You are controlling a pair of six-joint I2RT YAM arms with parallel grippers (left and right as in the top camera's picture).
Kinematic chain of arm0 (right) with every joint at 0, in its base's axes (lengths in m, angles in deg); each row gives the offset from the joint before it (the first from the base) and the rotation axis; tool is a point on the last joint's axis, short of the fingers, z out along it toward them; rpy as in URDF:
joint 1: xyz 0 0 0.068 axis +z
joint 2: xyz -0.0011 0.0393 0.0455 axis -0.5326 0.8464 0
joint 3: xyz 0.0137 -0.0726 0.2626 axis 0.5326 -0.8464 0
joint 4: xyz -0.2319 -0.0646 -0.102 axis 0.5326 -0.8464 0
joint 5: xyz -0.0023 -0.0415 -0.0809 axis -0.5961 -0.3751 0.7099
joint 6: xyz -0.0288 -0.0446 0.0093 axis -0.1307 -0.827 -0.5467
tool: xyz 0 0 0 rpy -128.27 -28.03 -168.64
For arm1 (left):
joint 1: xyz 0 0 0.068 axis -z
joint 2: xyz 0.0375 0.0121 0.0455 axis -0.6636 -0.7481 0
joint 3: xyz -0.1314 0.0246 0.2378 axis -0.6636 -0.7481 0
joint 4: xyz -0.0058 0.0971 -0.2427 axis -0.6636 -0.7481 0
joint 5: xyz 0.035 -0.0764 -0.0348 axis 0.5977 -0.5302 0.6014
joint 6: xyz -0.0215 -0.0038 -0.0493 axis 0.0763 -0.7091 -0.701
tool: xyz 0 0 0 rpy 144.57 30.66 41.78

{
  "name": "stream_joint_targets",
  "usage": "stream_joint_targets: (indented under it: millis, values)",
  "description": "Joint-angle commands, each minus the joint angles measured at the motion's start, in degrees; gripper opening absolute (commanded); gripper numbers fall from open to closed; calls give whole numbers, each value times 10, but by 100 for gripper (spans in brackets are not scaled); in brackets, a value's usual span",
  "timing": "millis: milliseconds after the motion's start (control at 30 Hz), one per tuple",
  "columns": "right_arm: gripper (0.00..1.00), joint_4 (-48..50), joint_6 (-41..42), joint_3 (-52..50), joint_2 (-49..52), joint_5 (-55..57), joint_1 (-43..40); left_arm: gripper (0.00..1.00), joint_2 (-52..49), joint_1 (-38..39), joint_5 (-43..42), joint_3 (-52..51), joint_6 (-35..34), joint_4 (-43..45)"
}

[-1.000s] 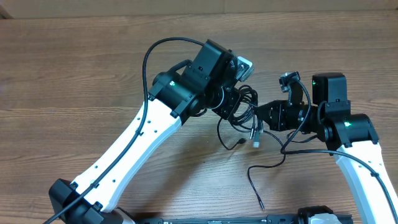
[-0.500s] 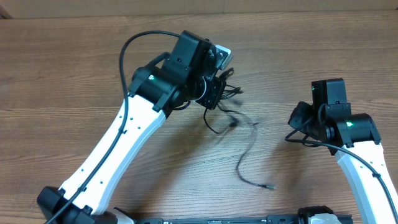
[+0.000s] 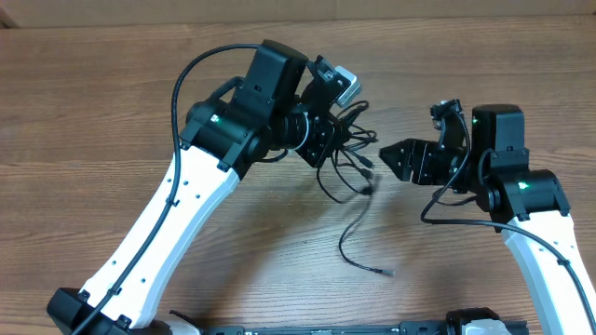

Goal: Untangle cables
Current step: 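Pull the grippers apart sideways, spreading the cables over the table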

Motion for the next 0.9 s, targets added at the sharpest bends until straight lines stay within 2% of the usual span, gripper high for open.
stream_joint_targets:
  millis: [0, 167, 267, 433, 633, 667, 867]
  values:
    - [66, 36, -31, 4, -1, -119, -1, 4, 16, -11, -112, 21, 44, 3]
    - [66, 55, -30, 4, -1, -151, -1, 4, 16, -11, -144, 21, 43, 4]
    - [65, 61, 24, 4, -1, -155, -2, 4, 16, -11, -175, 21, 46, 7]
    - [64, 78, 168, 4, -1, -155, -1, 4, 16, -11, -175, 21, 45, 7]
    - [50, 63, 315, 4, -1, -148, -1, 4, 16, -11, -228, 21, 46, 17]
    - [49, 61, 329, 4, -1, -143, -1, 4, 16, -11, -238, 21, 46, 21]
    - [23, 31, 344, 4, -1, -66, -1, 4, 16, -11, -272, 21, 45, 37]
